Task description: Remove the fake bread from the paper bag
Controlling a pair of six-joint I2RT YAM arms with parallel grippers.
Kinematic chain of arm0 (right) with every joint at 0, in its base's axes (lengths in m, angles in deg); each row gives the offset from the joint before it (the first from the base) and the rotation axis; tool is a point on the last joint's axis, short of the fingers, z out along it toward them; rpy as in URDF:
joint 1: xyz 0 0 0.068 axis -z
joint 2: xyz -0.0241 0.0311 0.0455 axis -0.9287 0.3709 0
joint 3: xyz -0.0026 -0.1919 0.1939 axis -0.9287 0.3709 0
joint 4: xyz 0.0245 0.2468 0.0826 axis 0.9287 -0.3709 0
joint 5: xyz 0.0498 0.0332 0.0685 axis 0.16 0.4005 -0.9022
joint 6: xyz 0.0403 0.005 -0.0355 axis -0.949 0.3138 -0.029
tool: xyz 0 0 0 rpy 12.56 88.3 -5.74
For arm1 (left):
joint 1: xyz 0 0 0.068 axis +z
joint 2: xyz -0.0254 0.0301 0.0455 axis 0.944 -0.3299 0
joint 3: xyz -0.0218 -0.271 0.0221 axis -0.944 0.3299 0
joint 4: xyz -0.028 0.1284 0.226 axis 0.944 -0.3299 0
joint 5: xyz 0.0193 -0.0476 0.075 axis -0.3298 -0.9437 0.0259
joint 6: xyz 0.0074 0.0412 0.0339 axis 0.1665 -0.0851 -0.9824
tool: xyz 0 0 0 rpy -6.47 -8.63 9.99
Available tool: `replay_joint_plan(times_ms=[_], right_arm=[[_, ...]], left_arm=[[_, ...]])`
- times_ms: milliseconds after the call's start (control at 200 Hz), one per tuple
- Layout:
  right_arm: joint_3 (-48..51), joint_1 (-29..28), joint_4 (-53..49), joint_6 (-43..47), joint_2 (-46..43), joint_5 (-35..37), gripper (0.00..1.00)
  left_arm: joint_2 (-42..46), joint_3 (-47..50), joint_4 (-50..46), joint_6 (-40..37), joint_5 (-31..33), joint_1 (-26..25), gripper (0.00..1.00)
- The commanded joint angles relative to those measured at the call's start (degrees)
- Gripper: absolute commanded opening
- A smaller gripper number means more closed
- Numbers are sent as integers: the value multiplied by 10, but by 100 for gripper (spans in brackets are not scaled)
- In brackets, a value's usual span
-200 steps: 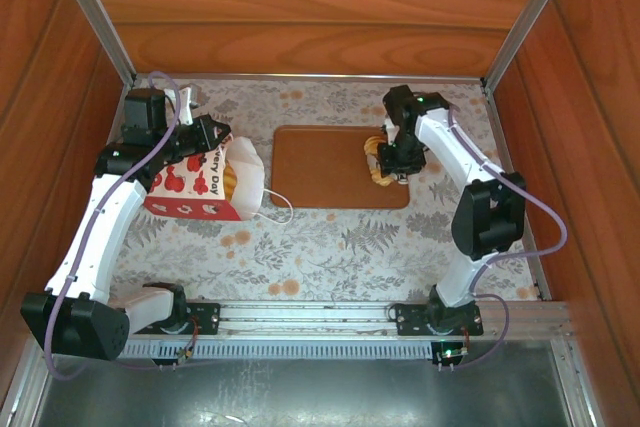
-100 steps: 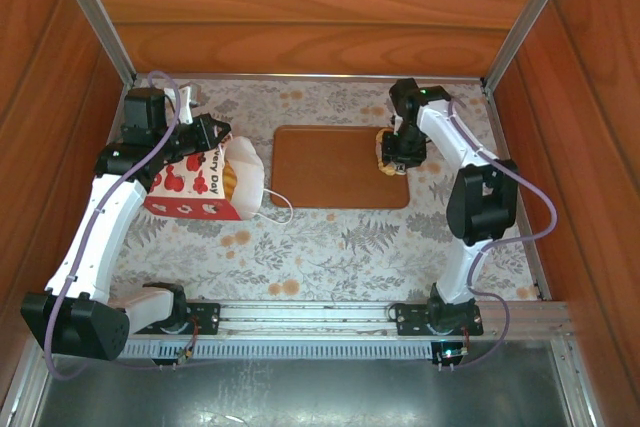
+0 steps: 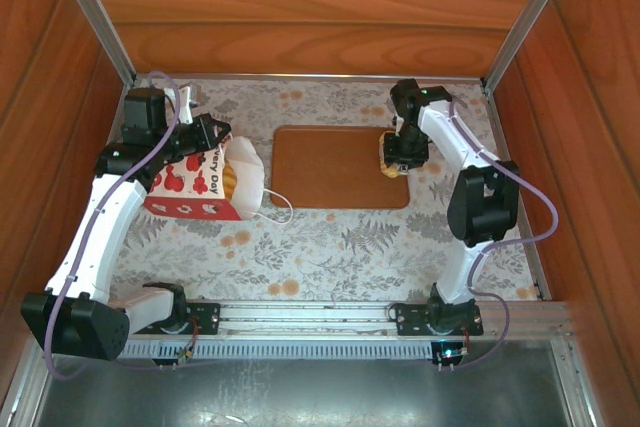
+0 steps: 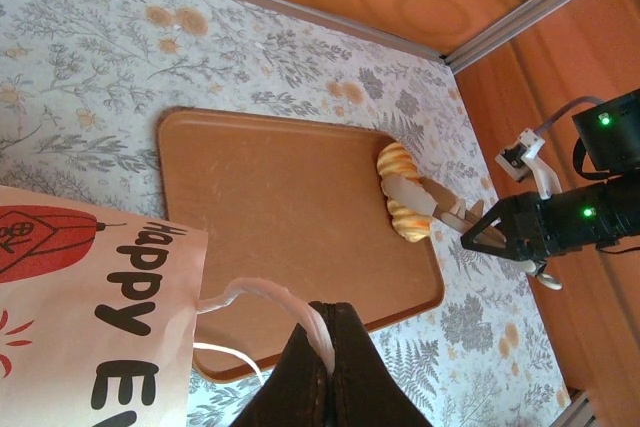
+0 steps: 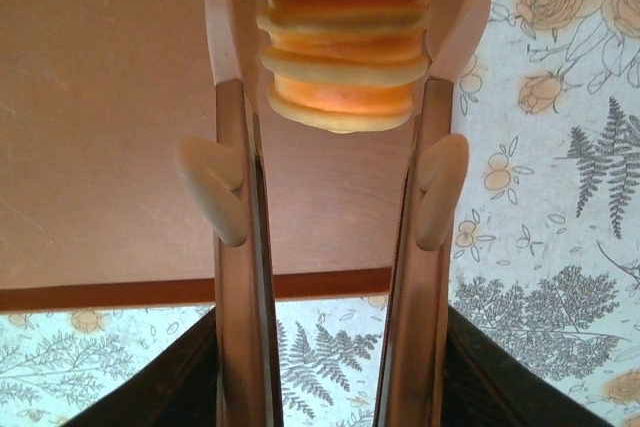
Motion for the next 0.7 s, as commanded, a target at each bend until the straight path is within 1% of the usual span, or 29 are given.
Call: replay_joint_plan(times_ms=[0, 80, 205, 300, 505, 695], right_arm=[[17, 0, -17, 16, -27, -24, 50], [17, 0, -23, 25, -27, -36, 49], [7, 0, -15, 25, -17, 13, 50], [-15, 1, -23, 28, 3, 34, 50], [-41, 1, -22, 39, 31, 42, 51], [-38, 1, -16, 39, 37, 34, 53]], left_arm=[[6, 9, 23, 7, -5, -3, 0], [7, 9, 23, 8, -5, -2, 0], [12, 10, 24, 9, -3, -3, 0], [13, 10, 24, 12, -3, -3, 0], [14, 10, 24, 15, 1, -3, 0], [13, 9, 24, 16, 2, -2, 0]])
